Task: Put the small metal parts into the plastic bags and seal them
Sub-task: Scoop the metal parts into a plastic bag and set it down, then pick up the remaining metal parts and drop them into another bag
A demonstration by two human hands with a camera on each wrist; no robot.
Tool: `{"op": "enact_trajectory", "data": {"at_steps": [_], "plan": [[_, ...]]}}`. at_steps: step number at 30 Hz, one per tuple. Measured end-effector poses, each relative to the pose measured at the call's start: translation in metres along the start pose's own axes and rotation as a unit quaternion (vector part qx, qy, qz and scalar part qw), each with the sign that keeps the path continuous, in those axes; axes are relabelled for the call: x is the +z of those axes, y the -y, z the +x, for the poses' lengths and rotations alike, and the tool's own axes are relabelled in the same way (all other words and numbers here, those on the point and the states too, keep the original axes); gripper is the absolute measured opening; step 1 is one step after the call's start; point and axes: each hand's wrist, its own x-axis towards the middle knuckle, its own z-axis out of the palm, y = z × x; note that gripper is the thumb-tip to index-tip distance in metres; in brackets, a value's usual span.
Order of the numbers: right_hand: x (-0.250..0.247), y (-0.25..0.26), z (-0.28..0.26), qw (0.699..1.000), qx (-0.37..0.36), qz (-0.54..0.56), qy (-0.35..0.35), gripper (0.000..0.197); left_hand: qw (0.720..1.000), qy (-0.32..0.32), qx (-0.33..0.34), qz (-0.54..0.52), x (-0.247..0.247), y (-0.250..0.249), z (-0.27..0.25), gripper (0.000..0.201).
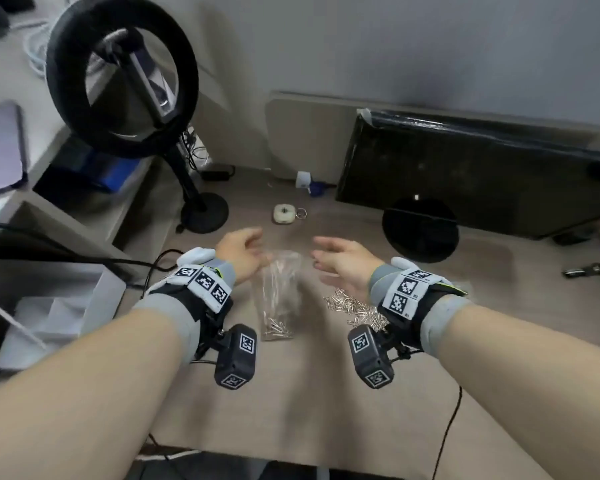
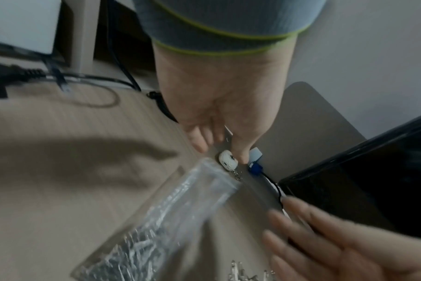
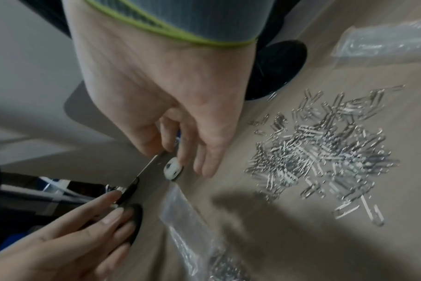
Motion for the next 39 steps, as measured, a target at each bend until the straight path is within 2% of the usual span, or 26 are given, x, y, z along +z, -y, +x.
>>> {"op": "enact_trajectory", "data": {"at_steps": [2, 5, 9, 11, 12, 14, 17, 20, 24, 26, 29, 30, 31, 33, 36, 37, 39], "plan": [[-0.015, 0.012, 0.001, 0.998, -0.009, -0.024, -0.049, 0.042, 0.999, -0.019, 0.021, 0.024, 0.000, -0.012, 0.007, 0.067], [-0.047, 0.000, 0.006, 0.986, 0.010, -0.109, -0.126, 0.041, 0.999, -0.041, -0.007, 0.005, 0.005, -0.008, 0.011, 0.053], [-0.087, -0.039, 0.005, 0.947, 0.077, -0.183, -0.253, 0.034, 0.998, -0.018, -0.055, -0.003, 0.020, 0.024, 0.009, 0.043], [-0.095, -0.058, -0.002, 0.929, 0.147, -0.252, -0.227, 0.039, 0.998, -0.023, -0.063, -0.015, 0.026, 0.037, 0.008, 0.041], [-0.096, -0.068, -0.005, 0.915, 0.164, -0.297, -0.216, 0.043, 0.998, -0.023, -0.063, -0.020, 0.028, 0.041, 0.005, 0.039], [-0.092, -0.084, -0.015, 0.910, 0.190, -0.313, -0.193, 0.043, 0.998, -0.004, -0.063, -0.023, 0.035, 0.046, -0.001, 0.035], [-0.084, -0.101, -0.028, 0.912, 0.184, -0.313, -0.190, 0.038, 0.996, 0.046, -0.068, -0.040, 0.046, 0.037, -0.009, 0.027], [-0.078, -0.100, -0.050, 0.916, 0.177, -0.306, -0.190, 0.027, 0.994, 0.093, -0.044, -0.034, 0.052, 0.017, -0.018, 0.024], [-0.074, -0.094, -0.059, 0.953, 0.119, -0.175, -0.217, 0.014, 0.992, 0.124, -0.018, -0.024, 0.056, 0.000, -0.022, 0.023], [-0.061, -0.095, -0.058, 0.976, 0.069, -0.095, -0.185, 0.008, 0.986, 0.165, -0.021, 0.002, 0.058, 0.006, -0.024, 0.046], [-0.037, -0.103, -0.059, 0.995, 0.048, -0.002, -0.086, 0.020, 0.968, 0.239, -0.009, 0.083, 0.065, 0.024, -0.031, 0.099], [-0.031, -0.108, -0.059, 0.997, 0.043, 0.013, -0.061, 0.018, 0.962, 0.260, 0.000, 0.085, 0.069, 0.028, -0.032, 0.109], [-0.026, -0.112, -0.060, 0.998, 0.042, 0.027, -0.041, 0.016, 0.959, 0.272, 0.007, 0.076, 0.073, 0.031, -0.034, 0.110], [-0.020, -0.118, -0.065, 0.997, 0.059, 0.049, -0.001, 0.021, 0.959, 0.272, 0.042, 0.066, 0.078, 0.036, -0.040, 0.094], [-0.017, -0.128, -0.079, 0.992, 0.105, 0.054, 0.053, 0.034, 0.960, 0.262, 0.074, 0.067, 0.088, 0.044, -0.052, 0.058], [-0.016, -0.127, -0.081, 0.992, 0.111, 0.046, 0.050, 0.033, 0.962, 0.254, 0.076, 0.068, 0.088, 0.046, -0.052, 0.051], [-0.020, -0.117, -0.085, 0.994, 0.106, 0.022, -0.019, 0.028, 0.967, 0.233, 0.076, 0.071, 0.084, 0.041, -0.055, 0.048]]}}
